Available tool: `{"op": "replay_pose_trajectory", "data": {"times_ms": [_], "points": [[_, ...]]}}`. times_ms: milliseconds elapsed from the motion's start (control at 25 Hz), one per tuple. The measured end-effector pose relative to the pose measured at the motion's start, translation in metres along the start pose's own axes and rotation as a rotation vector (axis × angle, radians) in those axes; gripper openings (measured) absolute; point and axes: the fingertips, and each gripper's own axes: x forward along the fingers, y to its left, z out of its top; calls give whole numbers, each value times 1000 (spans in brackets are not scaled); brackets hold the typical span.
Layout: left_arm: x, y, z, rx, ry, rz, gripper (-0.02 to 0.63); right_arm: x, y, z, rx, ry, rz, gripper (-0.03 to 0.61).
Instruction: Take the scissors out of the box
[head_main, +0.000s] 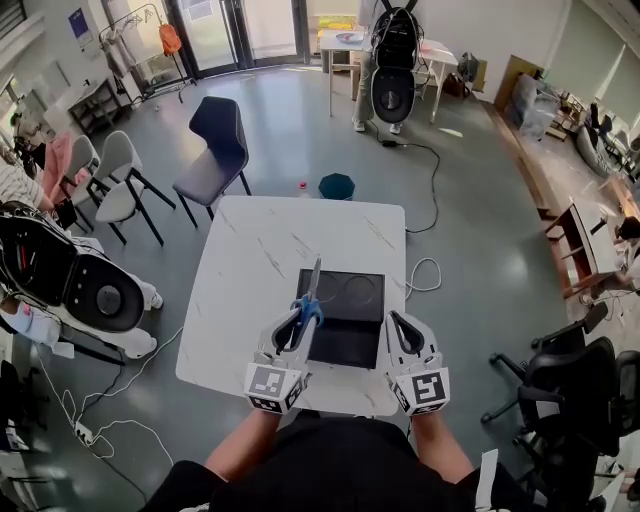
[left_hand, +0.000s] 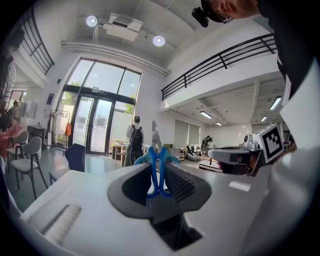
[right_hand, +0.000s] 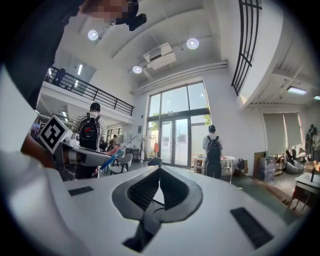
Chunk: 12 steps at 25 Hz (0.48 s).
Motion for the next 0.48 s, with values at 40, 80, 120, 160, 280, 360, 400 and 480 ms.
{"op": "replay_pose_trajectory", "data": {"times_ms": [40,80,120,160,280,360,400,480], "points": [[0,1,1,-4,-1,1,94,0,-1,1,-2,-3,-1,8],[-1,1,2,-4,-5,2,94,0,-2,2,-1,-6,-1,8],[-2,2,3,-3,-11,2,94,0,-2,3,-1,-7,2,8],[-3,2,5,-1,-21,1,94,0,-1,3,-2,-7,6,8],[-5,1,12,7,-64,-15,94,2,2,8,-10,-7,17,8],[-6,-1,16,13,-90,-28,94,3,2,10,-9,-21,17,8],[-6,-3,17,18,-99,-33,94,3,3,11,-8,-29,16,8],[-7,-5,20,28,-109,-40,94,2,3,14,-5,-37,14,8]]}}
